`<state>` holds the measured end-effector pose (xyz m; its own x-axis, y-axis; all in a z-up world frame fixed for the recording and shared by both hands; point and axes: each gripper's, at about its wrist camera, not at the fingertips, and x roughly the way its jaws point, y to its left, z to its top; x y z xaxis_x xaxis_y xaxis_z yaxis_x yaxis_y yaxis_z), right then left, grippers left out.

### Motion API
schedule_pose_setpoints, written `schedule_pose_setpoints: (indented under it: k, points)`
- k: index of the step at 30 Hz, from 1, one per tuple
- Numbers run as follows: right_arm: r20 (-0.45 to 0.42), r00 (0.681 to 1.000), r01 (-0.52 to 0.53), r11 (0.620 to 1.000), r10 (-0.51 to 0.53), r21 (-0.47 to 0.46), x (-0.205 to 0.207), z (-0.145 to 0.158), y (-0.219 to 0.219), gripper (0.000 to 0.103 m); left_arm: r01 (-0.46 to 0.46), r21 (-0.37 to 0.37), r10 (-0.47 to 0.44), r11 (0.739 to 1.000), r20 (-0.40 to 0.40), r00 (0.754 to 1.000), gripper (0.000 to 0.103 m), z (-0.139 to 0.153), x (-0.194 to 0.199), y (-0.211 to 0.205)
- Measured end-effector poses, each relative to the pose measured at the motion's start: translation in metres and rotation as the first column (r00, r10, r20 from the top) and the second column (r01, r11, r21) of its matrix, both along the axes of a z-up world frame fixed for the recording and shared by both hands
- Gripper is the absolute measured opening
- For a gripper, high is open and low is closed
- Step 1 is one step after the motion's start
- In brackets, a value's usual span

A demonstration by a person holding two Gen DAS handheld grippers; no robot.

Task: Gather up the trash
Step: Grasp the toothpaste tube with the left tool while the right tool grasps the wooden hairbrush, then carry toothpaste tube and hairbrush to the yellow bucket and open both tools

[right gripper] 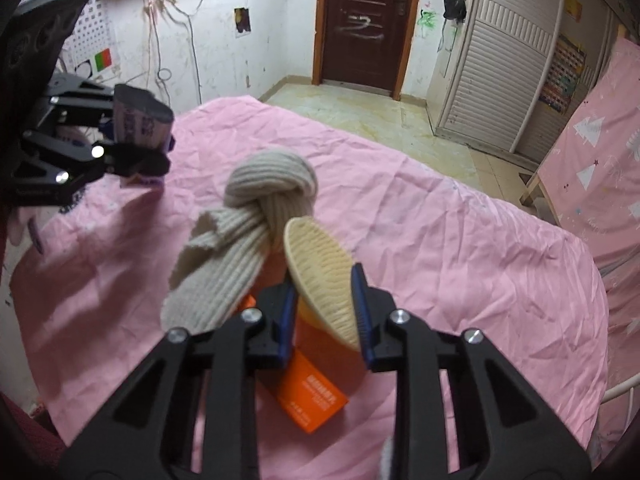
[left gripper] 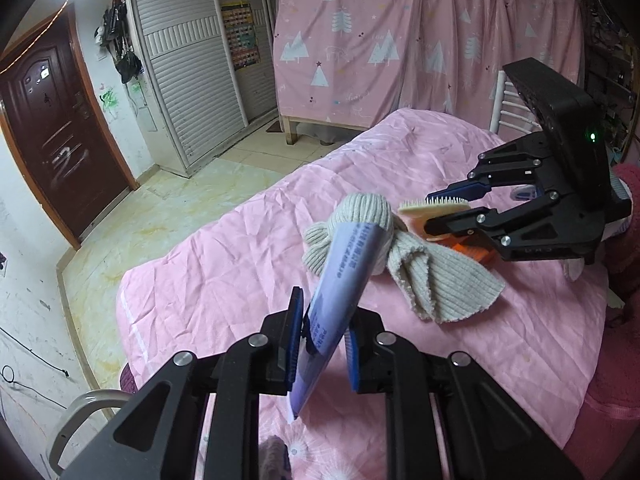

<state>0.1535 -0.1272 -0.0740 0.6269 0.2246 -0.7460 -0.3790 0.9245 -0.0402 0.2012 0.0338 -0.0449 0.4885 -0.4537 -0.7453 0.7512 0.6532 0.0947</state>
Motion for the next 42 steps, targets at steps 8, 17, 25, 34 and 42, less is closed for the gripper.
schedule_pose_setpoints:
  k: [8, 17, 25, 34, 42]
  points:
    - [0.047, 0.996, 0.073, 0.992, -0.078, 0.101, -0.007, 0.021, -0.033, 0.011, -0.014, -0.012, 0.014, 1.0, 0.04, 0.999, 0.009, 0.021, -0.012, -0.01]
    - [0.105, 0.983, 0.133, 0.976, -0.153, 0.174, -0.032, 0.044, -0.077, 0.011, -0.055, 0.008, 0.054, 0.998, 0.076, 0.996, 0.002, 0.039, -0.023, -0.03]
    - [0.146, 0.956, 0.214, 0.946, -0.254, 0.241, -0.058, 0.061, -0.132, 0.011, -0.028, 0.026, 0.025, 0.999, 0.11, 0.994, 0.002, 0.057, -0.039, -0.061]
    - [0.163, 0.913, 0.315, 0.901, -0.374, 0.3, -0.093, 0.065, -0.204, 0.011, 0.035, 0.043, -0.041, 0.998, 0.149, 0.988, 0.001, 0.075, -0.056, -0.124]
    - [0.149, 0.868, 0.404, 0.848, -0.473, 0.343, -0.121, 0.056, -0.266, 0.011, 0.123, 0.034, -0.127, 0.992, 0.179, 0.976, 0.001, 0.088, -0.076, -0.196]
